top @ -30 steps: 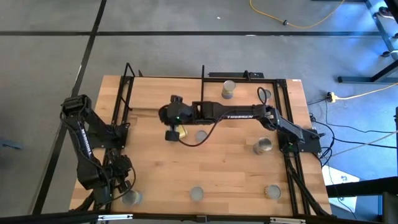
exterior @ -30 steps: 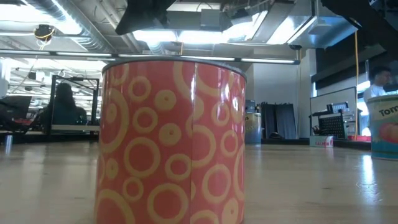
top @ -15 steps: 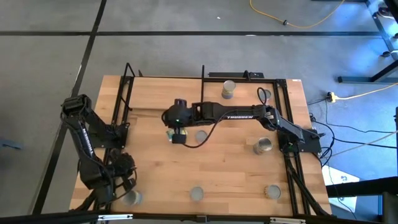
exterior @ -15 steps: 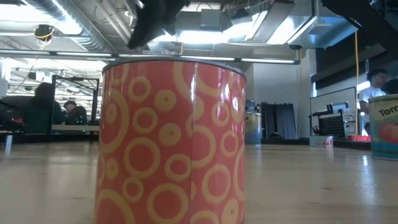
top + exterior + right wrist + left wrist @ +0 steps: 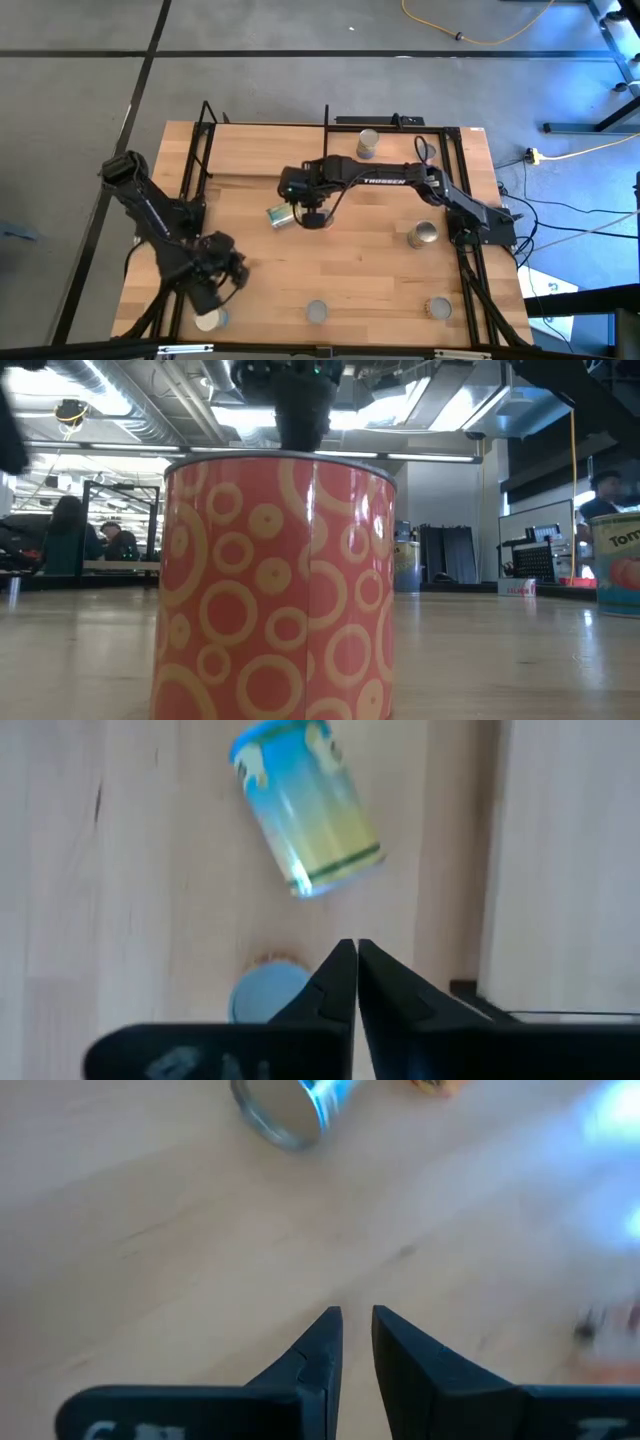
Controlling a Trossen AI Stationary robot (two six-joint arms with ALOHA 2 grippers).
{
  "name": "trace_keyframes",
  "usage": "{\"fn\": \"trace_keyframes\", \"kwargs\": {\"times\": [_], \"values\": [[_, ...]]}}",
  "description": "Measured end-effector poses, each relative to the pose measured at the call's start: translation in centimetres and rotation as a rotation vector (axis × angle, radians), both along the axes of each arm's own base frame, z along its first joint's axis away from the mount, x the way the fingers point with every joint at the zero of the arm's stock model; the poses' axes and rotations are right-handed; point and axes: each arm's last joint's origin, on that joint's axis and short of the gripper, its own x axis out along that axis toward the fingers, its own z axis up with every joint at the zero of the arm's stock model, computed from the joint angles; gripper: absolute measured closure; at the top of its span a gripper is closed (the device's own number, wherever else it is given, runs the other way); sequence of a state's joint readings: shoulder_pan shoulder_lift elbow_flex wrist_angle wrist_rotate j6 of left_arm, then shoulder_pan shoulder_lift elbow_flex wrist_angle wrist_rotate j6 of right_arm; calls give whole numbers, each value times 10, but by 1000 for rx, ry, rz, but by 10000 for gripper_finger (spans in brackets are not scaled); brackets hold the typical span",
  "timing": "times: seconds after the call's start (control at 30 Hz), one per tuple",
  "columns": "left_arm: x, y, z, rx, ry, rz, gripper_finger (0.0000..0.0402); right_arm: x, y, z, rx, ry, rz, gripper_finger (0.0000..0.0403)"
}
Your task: Pick and place cans onto a shelf
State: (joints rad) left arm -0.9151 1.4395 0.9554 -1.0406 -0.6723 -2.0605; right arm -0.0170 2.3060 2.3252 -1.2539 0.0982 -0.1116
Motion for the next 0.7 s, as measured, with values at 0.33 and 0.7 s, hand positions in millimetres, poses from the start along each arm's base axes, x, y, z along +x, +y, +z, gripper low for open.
{"fn": "trace_keyframes", "kwargs": {"times": [0.33, 0.7], "values": [[29, 34, 8, -136, -73, 286, 359, -4, -18, -19, -16, 86, 69, 397], [38, 68, 21, -225, 33, 333, 392, -4, -17, -19, -24, 88, 97, 392]]}}
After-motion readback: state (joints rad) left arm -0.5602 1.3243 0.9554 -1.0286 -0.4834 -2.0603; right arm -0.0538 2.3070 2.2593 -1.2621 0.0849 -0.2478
